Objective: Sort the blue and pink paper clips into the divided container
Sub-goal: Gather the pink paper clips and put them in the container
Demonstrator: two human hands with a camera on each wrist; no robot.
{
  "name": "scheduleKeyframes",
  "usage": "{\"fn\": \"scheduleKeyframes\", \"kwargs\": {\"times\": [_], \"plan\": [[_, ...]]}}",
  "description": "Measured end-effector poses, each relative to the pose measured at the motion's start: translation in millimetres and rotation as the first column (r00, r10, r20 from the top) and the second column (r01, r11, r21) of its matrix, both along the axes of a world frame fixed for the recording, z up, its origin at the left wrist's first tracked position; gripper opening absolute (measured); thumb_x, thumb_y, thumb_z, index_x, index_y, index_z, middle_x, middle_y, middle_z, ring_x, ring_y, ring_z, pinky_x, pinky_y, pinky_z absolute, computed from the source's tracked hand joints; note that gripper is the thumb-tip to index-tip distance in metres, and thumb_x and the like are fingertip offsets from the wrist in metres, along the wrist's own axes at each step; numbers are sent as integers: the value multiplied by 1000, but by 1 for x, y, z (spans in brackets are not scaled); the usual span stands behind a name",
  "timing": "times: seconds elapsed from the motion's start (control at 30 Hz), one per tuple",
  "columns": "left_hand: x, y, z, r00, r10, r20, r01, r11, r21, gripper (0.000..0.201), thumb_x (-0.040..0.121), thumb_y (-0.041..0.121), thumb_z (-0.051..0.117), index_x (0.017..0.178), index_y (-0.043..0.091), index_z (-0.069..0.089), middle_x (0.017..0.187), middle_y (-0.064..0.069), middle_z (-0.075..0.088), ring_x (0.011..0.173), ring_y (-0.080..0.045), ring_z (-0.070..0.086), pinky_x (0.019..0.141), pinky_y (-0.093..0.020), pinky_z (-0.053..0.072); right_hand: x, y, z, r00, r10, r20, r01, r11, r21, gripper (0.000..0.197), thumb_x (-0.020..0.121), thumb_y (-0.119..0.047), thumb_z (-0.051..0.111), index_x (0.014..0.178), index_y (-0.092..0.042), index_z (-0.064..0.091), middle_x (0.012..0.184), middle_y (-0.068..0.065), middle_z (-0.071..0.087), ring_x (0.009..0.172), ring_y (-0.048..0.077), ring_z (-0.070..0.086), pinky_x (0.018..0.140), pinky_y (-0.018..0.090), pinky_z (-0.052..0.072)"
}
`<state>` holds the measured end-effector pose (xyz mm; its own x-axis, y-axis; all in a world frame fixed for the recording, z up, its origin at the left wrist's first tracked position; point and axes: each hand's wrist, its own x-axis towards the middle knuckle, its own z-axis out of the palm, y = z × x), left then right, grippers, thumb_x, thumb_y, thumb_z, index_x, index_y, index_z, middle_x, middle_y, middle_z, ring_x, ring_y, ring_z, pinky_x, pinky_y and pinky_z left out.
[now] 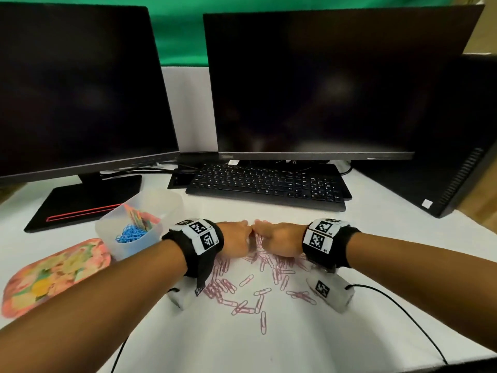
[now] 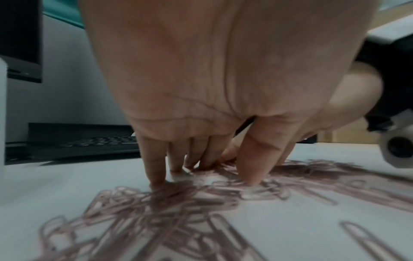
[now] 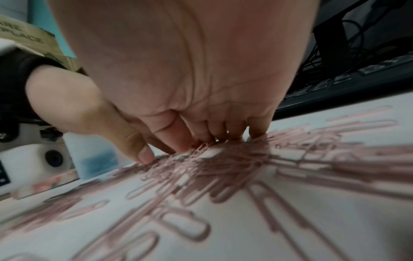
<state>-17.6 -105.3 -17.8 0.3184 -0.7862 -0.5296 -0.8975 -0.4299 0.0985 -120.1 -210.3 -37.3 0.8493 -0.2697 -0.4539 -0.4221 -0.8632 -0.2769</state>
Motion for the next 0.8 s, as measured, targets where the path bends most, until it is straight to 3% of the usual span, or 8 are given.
{"fn": "scheduleKeyframes", "kwargs": {"times": [0.13,0.23,0.33,0.4,0.5,0.6,0.7,0.8], "plan": [[-1,16,9,999,-42,-34,41,999,-9,50,94,21,45,144,18,40,146,-8,46,129,-26,47,108,-38,41,-23,-3,16,998,-55,-7,55,996,68,48,101,-22,34,150,-18,31,154,7,36,134,24,44,114,37,31],[10,31,14,997,66,28,-64,995,-70,58,98,31,45,151,16,29,156,-6,33,139,-23,36,114,-35,33,-37,-24,21,977,-210,25,211,977,-28,60,99,-25,36,155,-16,15,157,8,30,138,24,38,112,31,30],[22,44,10,978,177,107,-177,984,-10,54,97,30,43,147,9,36,151,-10,40,123,-22,47,102,-30,40,-48,-37,15,934,-353,-62,339,926,-163,58,95,-24,41,147,-4,24,147,17,39,129,29,44,97,34,41],[23,49,4,978,186,98,-191,981,37,52,98,31,43,144,7,42,148,-11,44,113,-22,48,96,-28,40,-48,-31,11,923,-367,-112,346,923,-170,55,93,-22,43,143,-2,28,142,16,43,125,30,48,96,36,43],[14,48,-3,982,179,57,-180,984,7,54,98,33,43,145,8,39,150,-9,41,133,-26,44,110,-34,38,-37,-12,9,939,-333,-83,322,939,-124,51,93,-15,43,140,2,35,134,17,53,120,30,55,98,39,47],[-3,39,-5,991,134,-15,-135,987,-85,53,97,28,45,145,9,36,149,-9,40,134,-26,42,109,-34,39,-25,9,13,968,-245,-61,241,968,-69,53,96,-19,39,146,-4,29,140,14,49,123,28,50,102,37,43],[-13,33,-8,996,50,-68,-63,976,-207,35,92,23,52,125,13,55,126,-8,61,111,-24,57,93,-34,49,-17,24,14,992,-122,-34,119,989,-85,20,96,-13,38,109,-10,54,120,13,58,102,26,51,83,32,41],[-10,34,-12,998,51,-32,-58,963,-262,50,88,29,62,135,19,50,134,-5,56,118,-23,54,97,-33,47,-18,21,15,990,-128,59,134,986,-103,22,92,-16,47,80,-34,42,108,1,59,96,20,43,74,24,39]]}}
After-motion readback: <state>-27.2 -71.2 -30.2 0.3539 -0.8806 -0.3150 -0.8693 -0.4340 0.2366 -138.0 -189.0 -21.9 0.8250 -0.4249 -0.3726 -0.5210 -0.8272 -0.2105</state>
